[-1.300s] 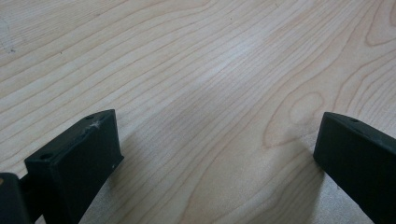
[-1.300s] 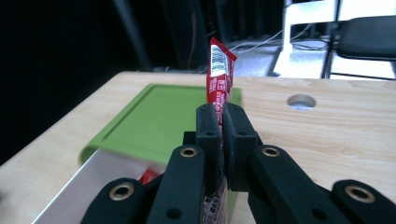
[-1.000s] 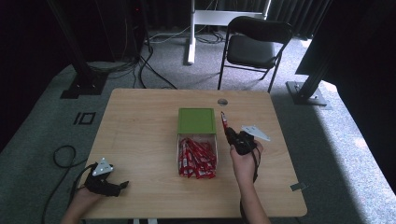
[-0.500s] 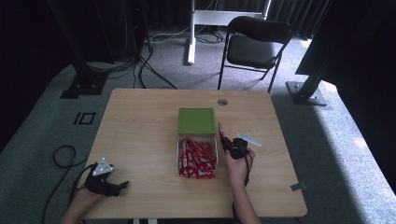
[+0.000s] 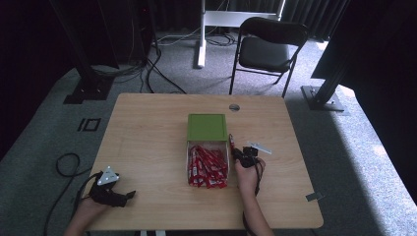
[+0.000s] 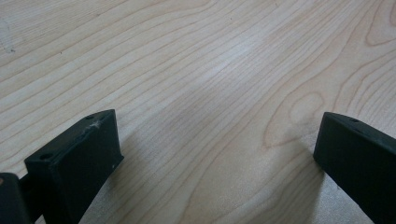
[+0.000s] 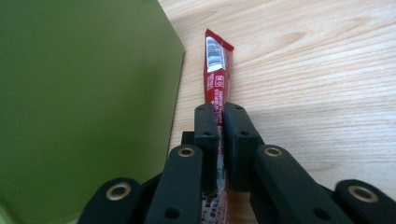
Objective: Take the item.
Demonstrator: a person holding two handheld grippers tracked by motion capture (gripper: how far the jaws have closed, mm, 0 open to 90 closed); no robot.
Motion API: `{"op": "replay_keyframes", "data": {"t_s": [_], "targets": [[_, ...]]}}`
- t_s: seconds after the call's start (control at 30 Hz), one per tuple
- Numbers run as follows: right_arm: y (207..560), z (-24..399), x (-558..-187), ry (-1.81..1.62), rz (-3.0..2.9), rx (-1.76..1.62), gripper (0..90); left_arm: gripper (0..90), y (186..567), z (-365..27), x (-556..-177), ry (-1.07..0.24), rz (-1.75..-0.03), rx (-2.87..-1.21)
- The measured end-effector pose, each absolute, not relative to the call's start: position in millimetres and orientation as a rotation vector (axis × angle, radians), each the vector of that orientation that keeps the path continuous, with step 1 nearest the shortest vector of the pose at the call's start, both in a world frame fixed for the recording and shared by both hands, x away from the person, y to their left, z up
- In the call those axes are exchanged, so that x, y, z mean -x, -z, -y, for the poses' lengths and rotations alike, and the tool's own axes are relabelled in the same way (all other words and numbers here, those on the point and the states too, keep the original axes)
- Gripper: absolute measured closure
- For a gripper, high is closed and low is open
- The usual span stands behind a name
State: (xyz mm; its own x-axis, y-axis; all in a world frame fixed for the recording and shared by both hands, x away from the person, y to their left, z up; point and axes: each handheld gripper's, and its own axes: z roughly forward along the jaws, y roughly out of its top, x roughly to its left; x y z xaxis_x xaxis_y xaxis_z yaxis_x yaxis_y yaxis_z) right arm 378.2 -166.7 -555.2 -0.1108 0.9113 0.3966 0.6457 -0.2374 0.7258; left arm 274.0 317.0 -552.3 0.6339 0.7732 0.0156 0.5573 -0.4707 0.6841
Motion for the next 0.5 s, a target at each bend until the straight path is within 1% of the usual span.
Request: {"op": "replay_keyframes", "data": {"t_s": [0.07, 0.13, 0.17, 0.5], "targets": [[556, 167, -379, -1.267, -1.724, -1.874, 80.6, 1.4, 552, -317, -274, -0.429, -1.034, -2.203], [555, 167, -379, -1.284, -1.716, -1.875, 72.2, 1.4, 552, -317, -274, -0.429, -1.034, -2.202], [553, 167, -378, -1.29, -1.713, -1.868, 71.0, 1.4, 552, -317, -274, -0.429, -1.034, -2.202], [523, 178, -377, -1.3, -1.775, -1.654, 47.5, 1.4, 552, -317, -274, -0.429, -1.034, -2.202]]}}
